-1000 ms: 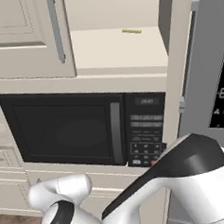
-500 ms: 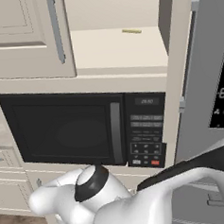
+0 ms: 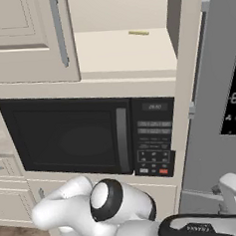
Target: Pick the avocado and bread from the counter and place them on the plate. Then pick the jam from the cabinet and place it next to the plate. Lastly close the cabinet door.
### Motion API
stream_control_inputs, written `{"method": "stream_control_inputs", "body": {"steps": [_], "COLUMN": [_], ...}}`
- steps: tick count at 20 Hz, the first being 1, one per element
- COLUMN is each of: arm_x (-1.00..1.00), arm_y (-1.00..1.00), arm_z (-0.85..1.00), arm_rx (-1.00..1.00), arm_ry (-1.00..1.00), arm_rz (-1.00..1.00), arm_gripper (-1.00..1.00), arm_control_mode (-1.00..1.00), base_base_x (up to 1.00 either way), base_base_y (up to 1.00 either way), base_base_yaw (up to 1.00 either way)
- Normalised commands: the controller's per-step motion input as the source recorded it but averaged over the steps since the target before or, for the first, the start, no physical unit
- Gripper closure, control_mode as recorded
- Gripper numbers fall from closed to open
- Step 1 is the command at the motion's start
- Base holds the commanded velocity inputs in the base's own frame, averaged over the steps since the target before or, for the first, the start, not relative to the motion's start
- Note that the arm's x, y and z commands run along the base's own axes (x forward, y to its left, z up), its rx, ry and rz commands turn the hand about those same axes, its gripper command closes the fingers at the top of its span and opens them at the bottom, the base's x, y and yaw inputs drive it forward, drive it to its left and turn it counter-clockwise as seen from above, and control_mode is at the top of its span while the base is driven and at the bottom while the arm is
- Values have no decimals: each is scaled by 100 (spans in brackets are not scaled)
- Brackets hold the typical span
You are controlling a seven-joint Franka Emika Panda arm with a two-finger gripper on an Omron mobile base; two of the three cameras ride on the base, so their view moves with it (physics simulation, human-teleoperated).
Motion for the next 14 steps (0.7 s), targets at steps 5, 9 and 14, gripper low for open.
{"method": "stream_control_inputs", "body": {"steps": [5, 9, 14], "arm_x": [-14, -7, 0], "arm_y": [0, -6, -47], "arm_z": [3, 49, 84], "arm_rx": [42, 34, 31], "arm_ry": [0, 11, 14], "arm_rz": [20, 16, 10], "arm_gripper": [-100, -100, -100], "arm_control_mode": [-100, -100, -100], "base_base_x": [0, 0, 0], "base_base_y": [0, 0, 0], "base_base_yaw": [0, 0, 0]}}
